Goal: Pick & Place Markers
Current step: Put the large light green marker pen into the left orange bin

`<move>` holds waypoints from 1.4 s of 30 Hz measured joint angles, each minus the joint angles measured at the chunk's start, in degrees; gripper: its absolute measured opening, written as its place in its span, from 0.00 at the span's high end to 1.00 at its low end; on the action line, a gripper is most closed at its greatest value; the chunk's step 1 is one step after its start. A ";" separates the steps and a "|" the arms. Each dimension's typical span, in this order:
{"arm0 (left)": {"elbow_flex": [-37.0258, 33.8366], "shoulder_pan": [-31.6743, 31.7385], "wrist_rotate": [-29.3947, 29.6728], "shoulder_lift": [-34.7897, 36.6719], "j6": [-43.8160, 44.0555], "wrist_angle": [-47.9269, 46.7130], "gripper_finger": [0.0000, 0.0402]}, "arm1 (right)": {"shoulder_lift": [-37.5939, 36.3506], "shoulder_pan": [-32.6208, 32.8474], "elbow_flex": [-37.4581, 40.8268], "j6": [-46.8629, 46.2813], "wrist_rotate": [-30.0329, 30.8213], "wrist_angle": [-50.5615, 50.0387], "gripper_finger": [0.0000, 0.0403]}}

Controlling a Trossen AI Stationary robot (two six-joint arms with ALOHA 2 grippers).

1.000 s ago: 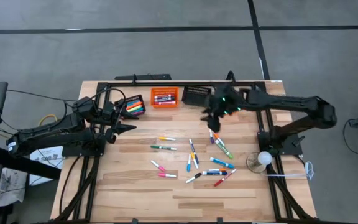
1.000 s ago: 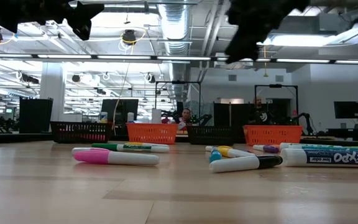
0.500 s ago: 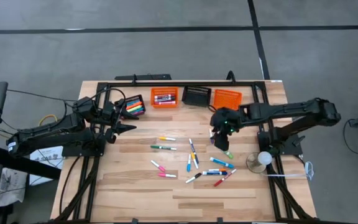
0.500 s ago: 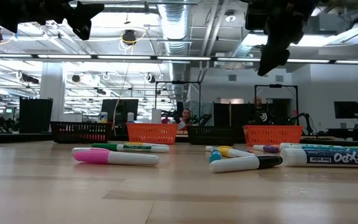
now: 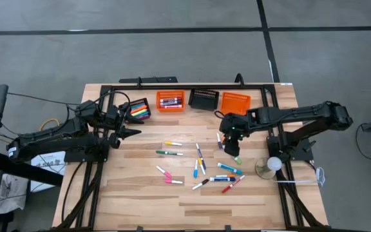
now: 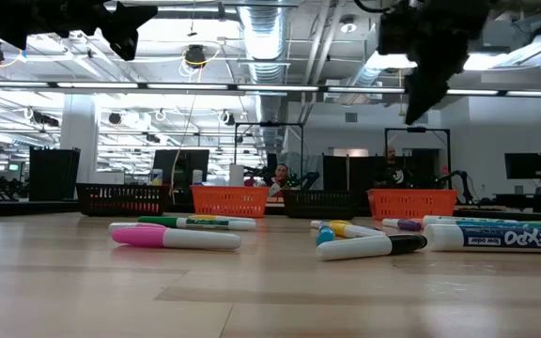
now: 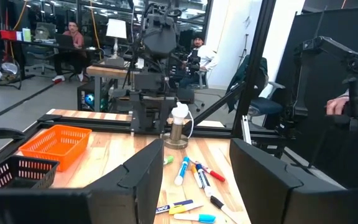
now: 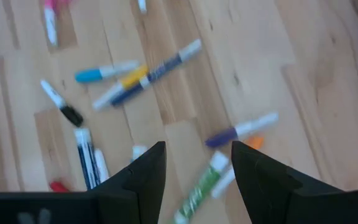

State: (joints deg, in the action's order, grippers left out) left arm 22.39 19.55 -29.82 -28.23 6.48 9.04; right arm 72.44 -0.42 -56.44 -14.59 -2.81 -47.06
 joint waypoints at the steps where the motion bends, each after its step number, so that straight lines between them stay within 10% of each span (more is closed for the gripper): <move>1: 0.00 0.00 0.00 0.00 0.00 0.00 0.54 | 0.00 0.16 0.04 0.00 0.00 -1.13 0.57; 42: 0.00 0.00 -0.01 -0.01 -0.17 -0.02 0.54 | 0.00 5.70 13.05 -34.05 -3.21 2.24 0.41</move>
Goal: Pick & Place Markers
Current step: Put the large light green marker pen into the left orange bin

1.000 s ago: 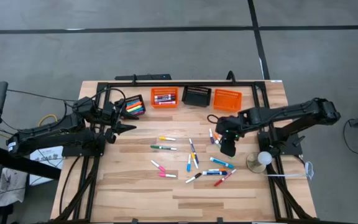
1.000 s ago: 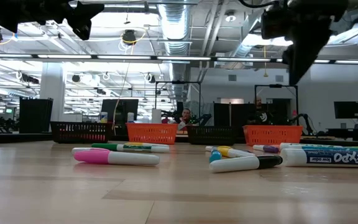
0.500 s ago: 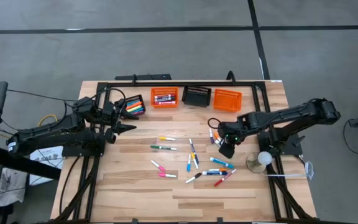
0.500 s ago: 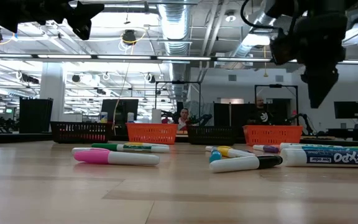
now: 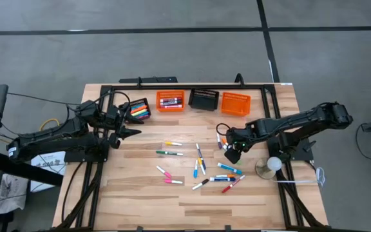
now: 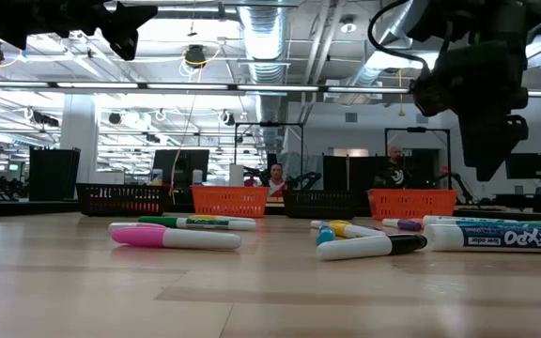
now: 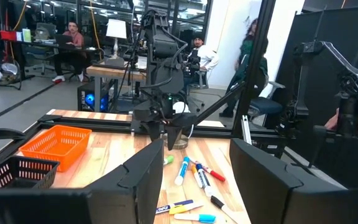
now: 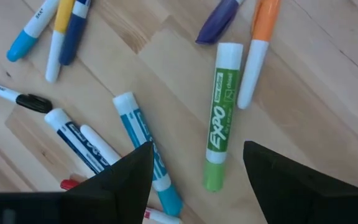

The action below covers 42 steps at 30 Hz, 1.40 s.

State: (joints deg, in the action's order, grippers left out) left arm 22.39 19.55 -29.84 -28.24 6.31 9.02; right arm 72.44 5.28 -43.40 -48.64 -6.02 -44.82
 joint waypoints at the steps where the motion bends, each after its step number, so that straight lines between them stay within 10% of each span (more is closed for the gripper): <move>1: 0.00 0.00 -0.01 0.01 0.00 0.00 0.54 | 0.00 0.00 0.00 0.00 0.00 -0.06 0.41; 22: 0.00 0.00 -0.01 -0.24 0.04 0.00 0.54 | 18.42 0.54 -0.33 -0.87 -3.06 2.30 0.41; 42: 0.02 0.00 -0.01 -2.68 0.00 0.06 0.54 | 19.28 0.72 -1.25 -4.98 -1.62 2.35 0.41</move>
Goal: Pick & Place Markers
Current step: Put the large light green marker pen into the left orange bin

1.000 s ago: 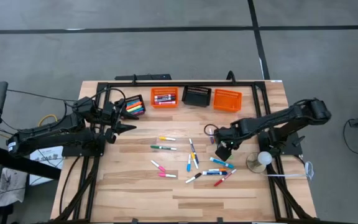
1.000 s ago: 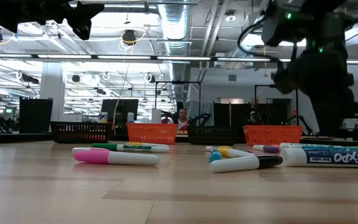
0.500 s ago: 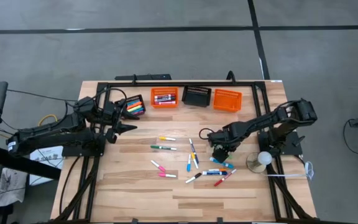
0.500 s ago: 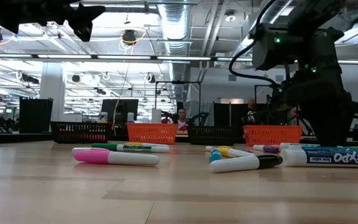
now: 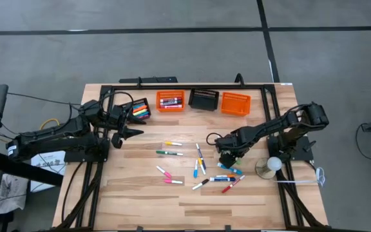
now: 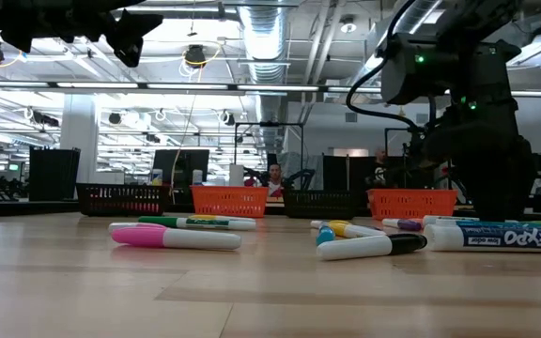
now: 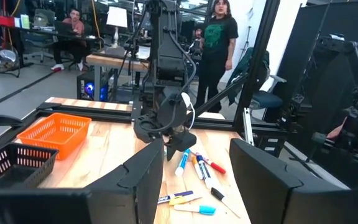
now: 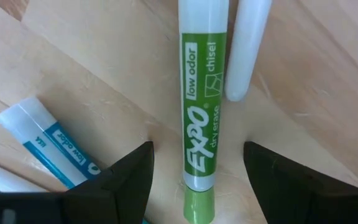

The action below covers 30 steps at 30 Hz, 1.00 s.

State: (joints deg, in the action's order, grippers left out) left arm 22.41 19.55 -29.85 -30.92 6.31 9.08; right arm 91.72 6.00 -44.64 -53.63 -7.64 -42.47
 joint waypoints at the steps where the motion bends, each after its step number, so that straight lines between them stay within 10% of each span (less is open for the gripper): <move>1: 0.00 0.00 0.00 0.00 0.00 0.01 0.54 | 0.00 0.00 0.00 0.00 0.05 0.04 0.41; 13: 0.00 0.00 0.00 0.00 0.00 0.01 0.54 | 0.07 -0.02 0.03 -0.13 0.29 -0.01 0.48; 30: 0.00 0.00 -0.02 0.00 0.00 -0.02 0.54 | 0.07 -0.09 -0.18 -0.18 -1.10 -1.50 0.88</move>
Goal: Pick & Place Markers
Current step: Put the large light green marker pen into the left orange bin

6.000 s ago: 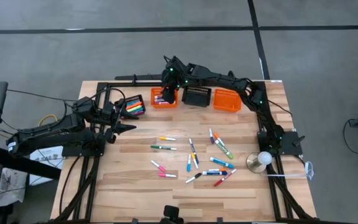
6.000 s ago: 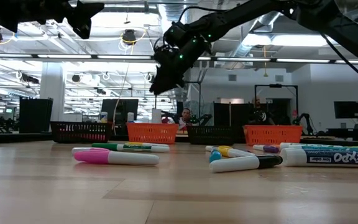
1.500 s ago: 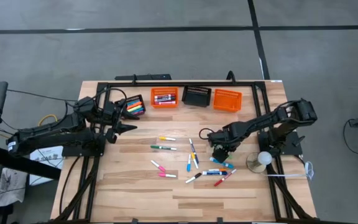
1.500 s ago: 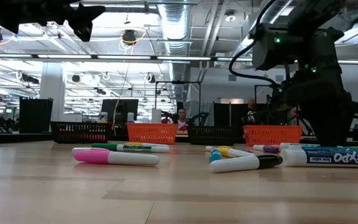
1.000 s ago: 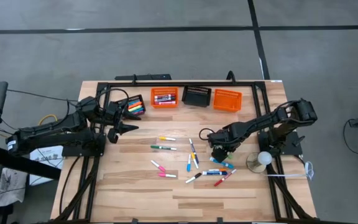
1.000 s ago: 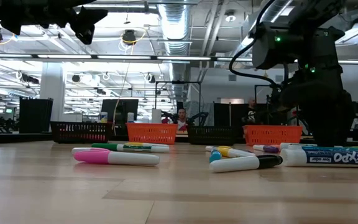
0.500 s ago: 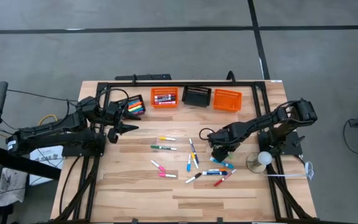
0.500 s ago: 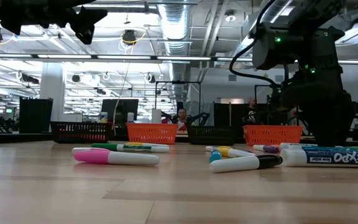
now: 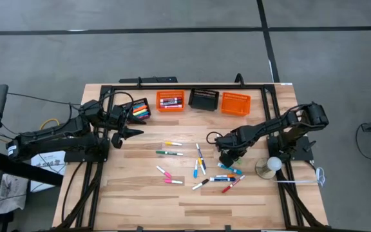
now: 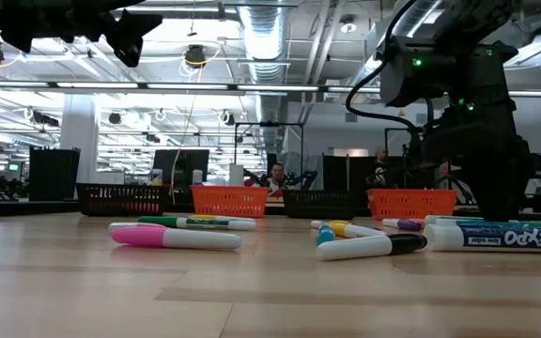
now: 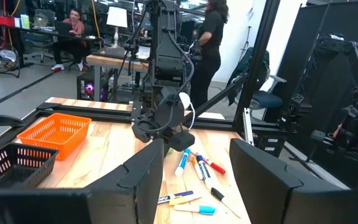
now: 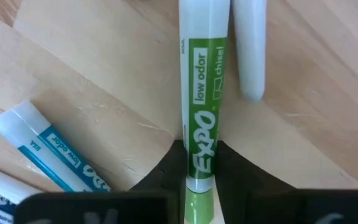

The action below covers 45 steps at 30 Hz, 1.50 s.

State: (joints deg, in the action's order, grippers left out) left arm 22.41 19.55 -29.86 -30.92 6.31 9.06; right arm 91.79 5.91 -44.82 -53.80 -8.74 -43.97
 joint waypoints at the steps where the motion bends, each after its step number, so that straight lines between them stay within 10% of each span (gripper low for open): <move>1: 0.00 0.00 0.02 0.00 0.00 0.00 0.54 | 0.02 -0.01 -0.13 0.39 -0.32 -0.19 0.89; 15: 0.00 0.00 0.01 0.00 0.00 0.00 0.54 | -0.56 0.07 -15.73 12.83 -3.61 -23.31 0.89; 31: 0.00 0.00 0.00 0.00 -0.02 0.00 0.54 | -14.54 -3.39 -24.86 27.50 -8.70 -26.17 0.89; 45: 0.00 0.00 0.00 0.00 -0.02 0.00 0.54 | -14.63 -6.93 -24.85 43.30 -26.03 23.98 0.88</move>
State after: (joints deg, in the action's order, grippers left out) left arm 22.41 19.55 -29.87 -30.92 6.28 9.06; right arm 77.16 -1.02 -69.67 -10.50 -34.77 -19.99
